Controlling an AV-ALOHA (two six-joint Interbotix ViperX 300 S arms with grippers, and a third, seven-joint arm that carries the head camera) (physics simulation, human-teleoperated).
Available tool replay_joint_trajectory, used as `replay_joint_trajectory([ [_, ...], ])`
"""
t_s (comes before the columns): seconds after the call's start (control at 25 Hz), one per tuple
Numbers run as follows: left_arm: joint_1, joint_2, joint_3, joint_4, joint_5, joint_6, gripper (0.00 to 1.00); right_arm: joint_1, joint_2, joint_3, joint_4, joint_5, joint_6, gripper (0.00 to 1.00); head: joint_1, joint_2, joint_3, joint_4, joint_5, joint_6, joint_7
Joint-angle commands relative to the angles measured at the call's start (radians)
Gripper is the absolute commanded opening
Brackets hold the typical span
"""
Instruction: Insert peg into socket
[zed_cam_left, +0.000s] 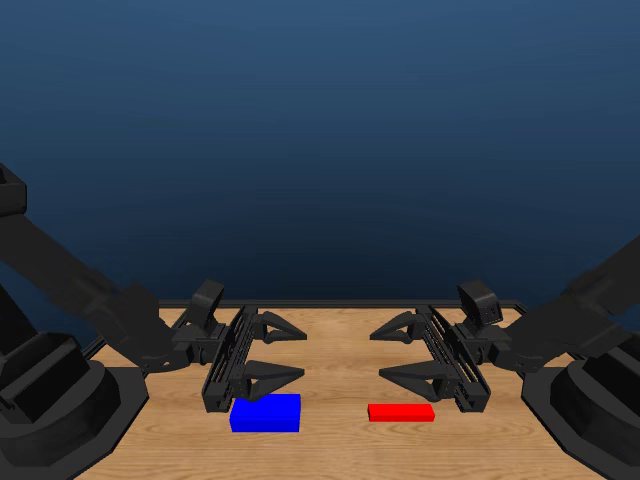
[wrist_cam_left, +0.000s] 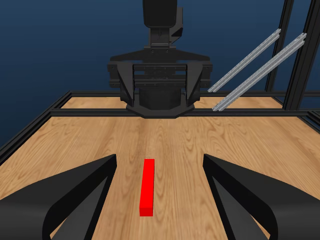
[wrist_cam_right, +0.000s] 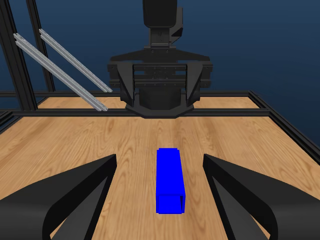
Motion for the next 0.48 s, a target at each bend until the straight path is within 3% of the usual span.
replay_joint_trajectory([
  [0.04,-0.078,-0.041,-0.008,0.018,-0.103,-0.052,1.00,0.050,-0.028,-0.008,0.119,0.096,0.017,1.00,0.013,0.005,-0.042,0.014,0.129,0.056,-0.003],
  [0.2,-0.047,-0.015,-0.012,0.053,-0.148,-0.085,1.00,0.034,-0.018,-0.005,0.133,0.106,0.031,1.00,0.020,0.024,-0.050,0.016,0.137,0.057,-0.011],
  [0.32,-0.036,0.003,0.009,0.046,-0.153,-0.119,1.00,0.036,-0.014,-0.012,0.134,0.118,0.043,1.00,0.021,0.052,-0.057,0.016,0.137,0.056,-0.010],
  [0.4,-0.031,-0.005,0.026,-0.001,-0.057,-0.148,1.00,0.044,-0.001,-0.026,0.134,0.139,0.043,1.00,0.020,0.070,-0.061,0.016,0.135,0.057,-0.009],
  [0.48,-0.009,-0.013,0.046,-0.063,0.164,-0.180,1.00,0.053,0.010,-0.042,0.134,0.155,0.041,1.00,0.018,0.094,-0.064,0.016,0.133,0.060,-0.006],
])
